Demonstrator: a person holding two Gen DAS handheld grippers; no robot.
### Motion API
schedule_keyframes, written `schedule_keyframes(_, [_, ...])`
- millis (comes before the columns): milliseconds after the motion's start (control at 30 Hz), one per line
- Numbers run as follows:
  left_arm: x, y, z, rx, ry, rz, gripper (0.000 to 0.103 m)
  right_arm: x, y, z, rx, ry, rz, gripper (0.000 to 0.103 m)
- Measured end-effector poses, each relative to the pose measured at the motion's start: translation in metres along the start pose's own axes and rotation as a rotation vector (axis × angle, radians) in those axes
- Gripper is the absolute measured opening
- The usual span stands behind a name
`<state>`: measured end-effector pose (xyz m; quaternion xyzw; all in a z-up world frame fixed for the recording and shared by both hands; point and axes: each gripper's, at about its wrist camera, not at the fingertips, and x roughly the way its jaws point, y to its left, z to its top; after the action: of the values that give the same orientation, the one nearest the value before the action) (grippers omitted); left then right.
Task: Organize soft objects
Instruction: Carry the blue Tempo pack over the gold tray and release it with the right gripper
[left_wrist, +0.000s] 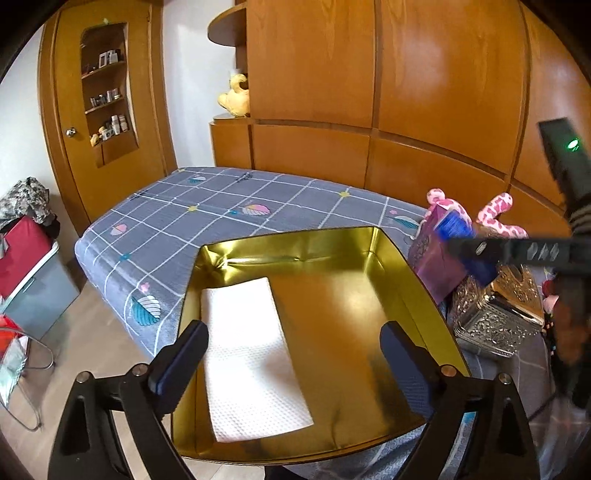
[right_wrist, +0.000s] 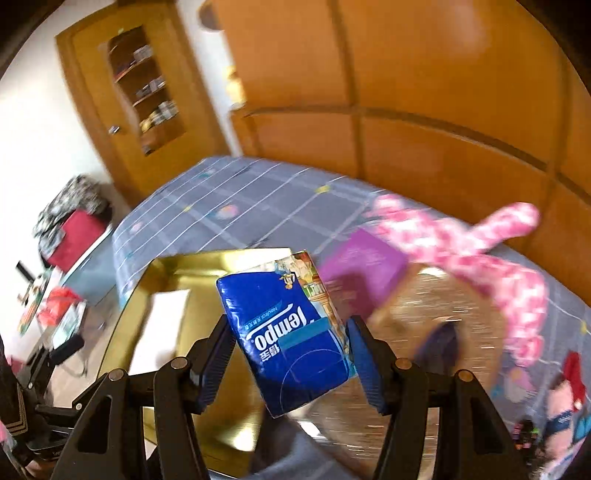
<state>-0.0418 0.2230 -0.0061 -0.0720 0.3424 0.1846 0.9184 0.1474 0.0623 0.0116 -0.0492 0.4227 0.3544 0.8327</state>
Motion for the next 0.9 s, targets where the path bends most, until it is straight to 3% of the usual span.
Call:
schedule_keyframes(200, [-0.001,0.007,0.0,-0.022,-0.008,0.01,0.095,0.036,0.044,-0.01,-0.046,0.071,0.029,0.063])
schedule_keyframes(467, [-0.003,0.012,0.002,-0.037,-0.015,0.013,0.097,0.074,0.072,-0.007,-0.059,0.122,-0.02,0.066])
schedule_keyframes(567, [-0.004,0.013,0.003,-0.041,-0.018,0.017,0.097,0.074,0.075,-0.009,-0.061,0.116,-0.017,0.075])
schedule_keyframes(900, [-0.009,0.005,0.001,-0.016,-0.03,0.015,0.097,0.026,0.07,-0.035,-0.099,0.011,-0.106,0.075])
